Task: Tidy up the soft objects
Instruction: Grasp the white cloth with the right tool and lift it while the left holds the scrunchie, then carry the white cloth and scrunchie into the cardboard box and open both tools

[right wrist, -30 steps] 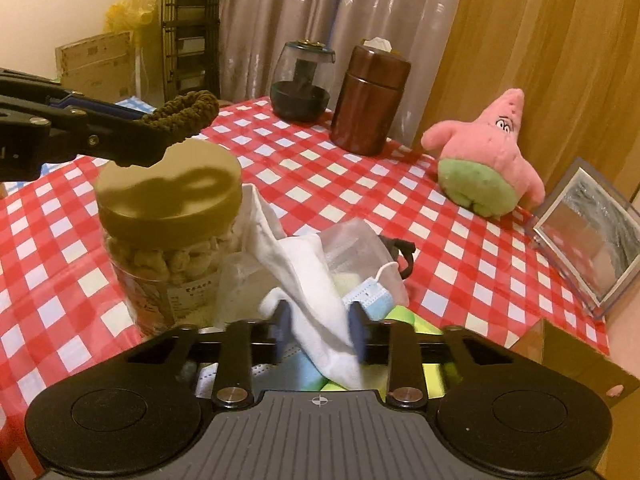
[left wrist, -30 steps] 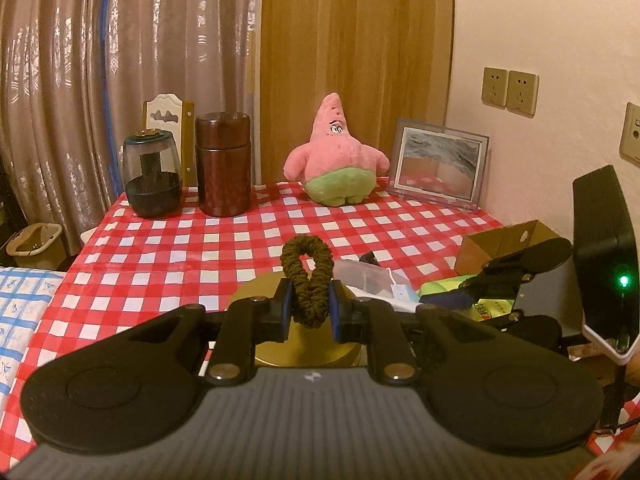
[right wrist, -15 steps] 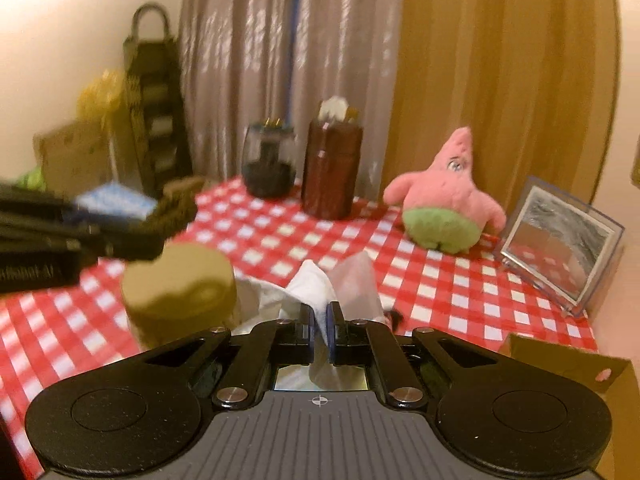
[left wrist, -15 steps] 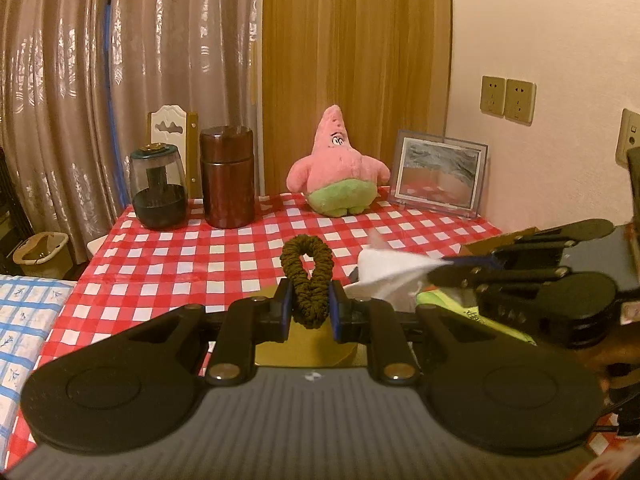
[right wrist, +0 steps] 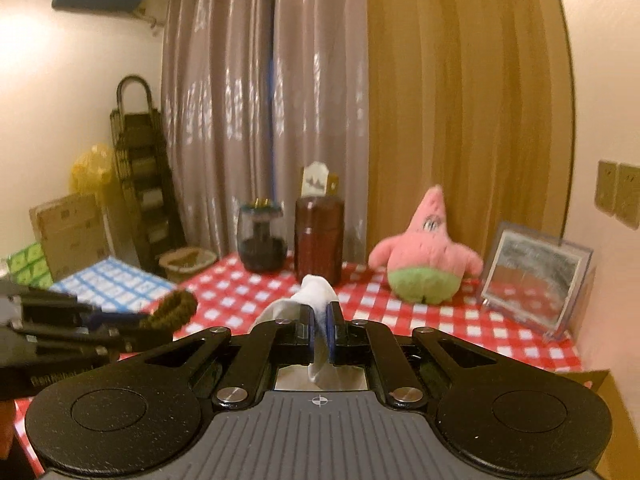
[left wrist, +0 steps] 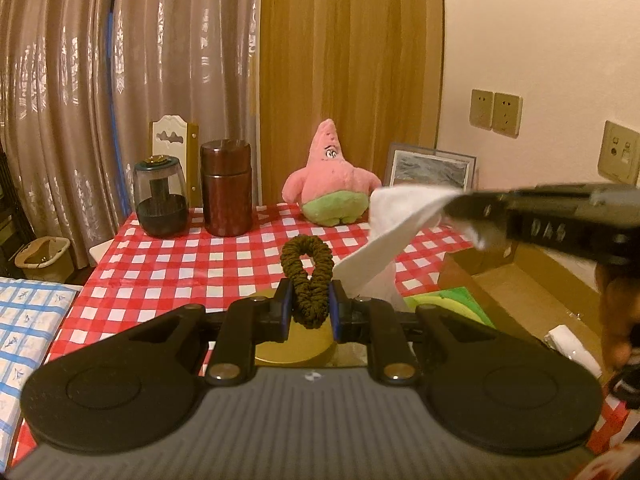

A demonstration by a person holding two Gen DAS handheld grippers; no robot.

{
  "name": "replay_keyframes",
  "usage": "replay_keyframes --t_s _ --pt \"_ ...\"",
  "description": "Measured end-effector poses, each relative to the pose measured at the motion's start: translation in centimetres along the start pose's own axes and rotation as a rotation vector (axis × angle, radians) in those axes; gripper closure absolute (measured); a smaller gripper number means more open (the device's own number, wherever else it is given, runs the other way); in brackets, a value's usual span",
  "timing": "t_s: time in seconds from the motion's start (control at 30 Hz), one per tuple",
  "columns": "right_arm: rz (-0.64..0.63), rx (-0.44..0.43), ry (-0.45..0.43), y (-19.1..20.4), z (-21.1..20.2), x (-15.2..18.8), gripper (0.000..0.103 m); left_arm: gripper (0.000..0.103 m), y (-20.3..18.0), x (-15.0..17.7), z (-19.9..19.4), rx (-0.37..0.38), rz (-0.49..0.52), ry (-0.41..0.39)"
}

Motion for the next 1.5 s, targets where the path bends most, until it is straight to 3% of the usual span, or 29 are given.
replay_keyframes --t_s 0.3,0.73,0.93,1.23,1.5 --pt "-0.020 0.054 -0.089 0.5 -5.0 -3.1 0.097 0.087 -0.9 -0.4 -2.3 0.018 -0.004 -0.020" --pt "0.005 0.154 -0.168 -0.9 -11.3 -4.1 0.097 0.087 -3.7 -1.0 -4.3 0.064 0.022 -0.039" --pt "0.027 0.208 -0.246 -2.0 -14.1 -4.8 0.097 0.087 -5.3 -1.4 -4.6 0.096 0.035 -0.040" --pt "0.006 0.332 -0.295 -4.4 -18.2 -5.3 0.097 0.087 -9.8 -2.0 -4.1 0.205 0.053 -0.020" --pt "-0.047 0.461 -0.232 -7.1 -20.0 -3.1 0.097 0.087 -16.4 -1.5 -2.0 0.357 0.095 0.026"
Point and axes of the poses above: each gripper's, at about its wrist camera, not at the fingertips, and z roughly the way its jaws point, y to its left, x to its underside, the point moved 1 cm from there along z, roughly the way its jaws point, and after that the axes turned 7 degrees about -x, right-handed, at the moved point
